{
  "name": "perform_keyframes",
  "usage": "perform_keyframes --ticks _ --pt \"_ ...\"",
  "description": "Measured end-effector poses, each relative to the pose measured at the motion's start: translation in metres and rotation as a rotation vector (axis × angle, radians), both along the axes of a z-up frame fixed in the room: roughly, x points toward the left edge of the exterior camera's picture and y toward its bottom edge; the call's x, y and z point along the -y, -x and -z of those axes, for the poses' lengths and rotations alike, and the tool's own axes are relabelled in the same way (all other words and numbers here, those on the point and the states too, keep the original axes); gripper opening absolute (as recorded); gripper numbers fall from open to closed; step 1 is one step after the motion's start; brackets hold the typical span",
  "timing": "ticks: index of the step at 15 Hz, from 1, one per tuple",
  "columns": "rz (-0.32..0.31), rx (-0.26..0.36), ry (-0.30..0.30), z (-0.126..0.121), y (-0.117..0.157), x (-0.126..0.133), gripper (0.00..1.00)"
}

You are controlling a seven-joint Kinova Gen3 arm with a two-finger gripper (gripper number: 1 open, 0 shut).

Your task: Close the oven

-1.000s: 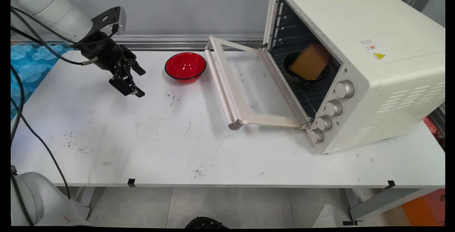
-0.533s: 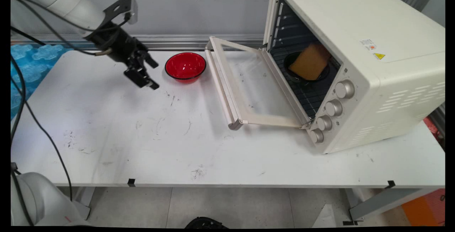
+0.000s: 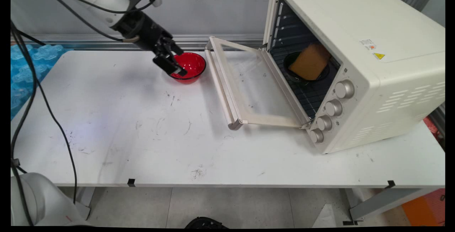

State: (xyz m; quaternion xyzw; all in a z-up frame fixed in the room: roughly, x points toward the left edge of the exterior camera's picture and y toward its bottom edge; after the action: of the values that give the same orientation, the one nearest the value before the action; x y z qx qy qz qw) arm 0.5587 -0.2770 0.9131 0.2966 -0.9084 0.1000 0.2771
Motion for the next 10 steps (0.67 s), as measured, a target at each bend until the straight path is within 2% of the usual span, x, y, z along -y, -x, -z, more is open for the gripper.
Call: perform_keyframes --ticks 6,7,10 --pt "-0.013 -0.031 0.026 0.020 0.014 0.004 1.00" --pt "-0.012 -0.033 0.031 0.025 0.015 0.004 0.00" --pt "-0.007 -0.034 0.039 0.044 0.019 0.004 0.00"
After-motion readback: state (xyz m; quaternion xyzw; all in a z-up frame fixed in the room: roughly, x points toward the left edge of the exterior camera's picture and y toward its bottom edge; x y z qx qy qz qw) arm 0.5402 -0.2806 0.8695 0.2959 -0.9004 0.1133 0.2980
